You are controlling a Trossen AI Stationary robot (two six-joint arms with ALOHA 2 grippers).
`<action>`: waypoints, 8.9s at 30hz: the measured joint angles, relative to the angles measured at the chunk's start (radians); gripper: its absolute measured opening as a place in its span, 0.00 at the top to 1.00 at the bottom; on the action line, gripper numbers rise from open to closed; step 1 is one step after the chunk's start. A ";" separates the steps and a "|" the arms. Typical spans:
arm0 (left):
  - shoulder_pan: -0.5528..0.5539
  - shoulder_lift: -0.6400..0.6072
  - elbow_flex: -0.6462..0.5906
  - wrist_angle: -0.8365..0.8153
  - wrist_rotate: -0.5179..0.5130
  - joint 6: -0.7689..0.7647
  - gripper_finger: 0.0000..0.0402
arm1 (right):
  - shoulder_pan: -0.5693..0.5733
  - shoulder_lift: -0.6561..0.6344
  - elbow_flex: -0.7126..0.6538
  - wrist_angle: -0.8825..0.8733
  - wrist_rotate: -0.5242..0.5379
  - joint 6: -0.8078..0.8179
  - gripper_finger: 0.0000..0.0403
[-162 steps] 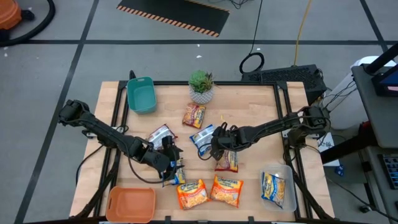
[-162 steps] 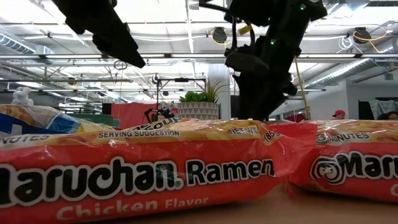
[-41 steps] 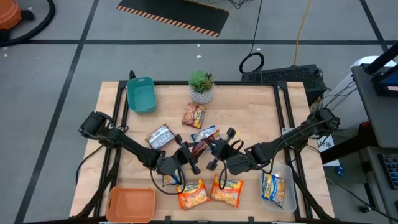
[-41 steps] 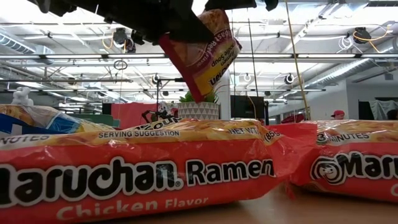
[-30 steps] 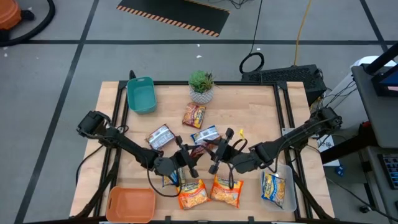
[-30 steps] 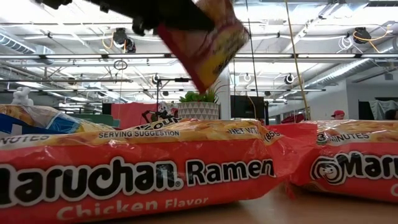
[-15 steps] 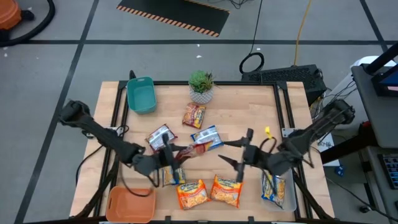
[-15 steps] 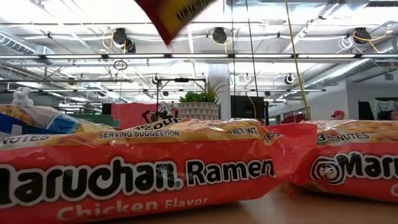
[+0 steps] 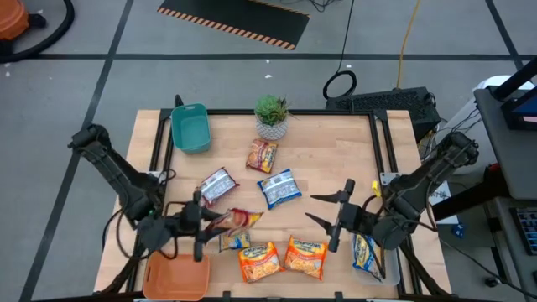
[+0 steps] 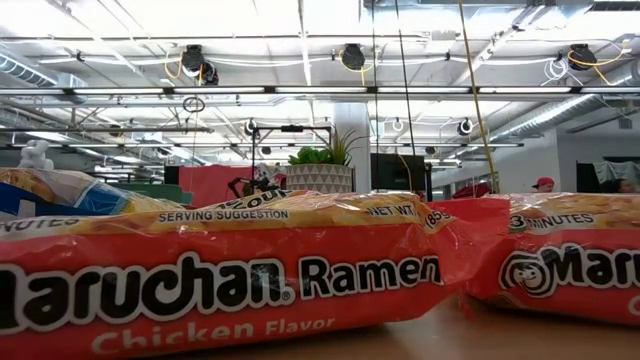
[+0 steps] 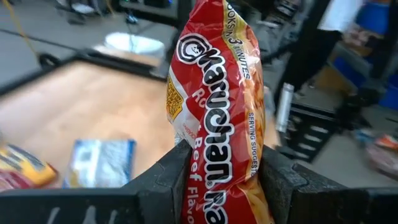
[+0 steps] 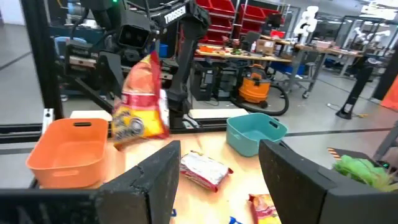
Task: Sort Maruchan noodles
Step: Put the bottom right red noodle pack into the orange bin, then put the top blue noodle pack into the transparent bin
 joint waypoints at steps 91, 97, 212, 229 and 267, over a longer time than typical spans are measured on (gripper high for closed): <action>-0.208 0.513 0.490 -0.918 0.854 1.097 0.66 | 0.039 -0.005 -0.047 -0.052 0.025 0.128 0.47; -0.199 0.516 0.490 -0.916 0.788 1.019 0.66 | 0.039 -0.005 -0.047 -0.051 0.025 0.128 0.47; -0.084 0.000 0.032 -0.889 0.029 -0.520 0.39 | -0.521 0.471 -0.047 -0.483 -0.623 0.279 0.47; -0.139 0.001 0.032 -0.785 0.028 -0.505 0.39 | -0.636 0.461 -0.328 -0.073 -0.872 0.310 0.47; -0.053 0.002 0.033 -0.786 0.021 -0.381 0.39 | -0.510 0.150 -0.346 -0.007 -0.601 0.272 1.00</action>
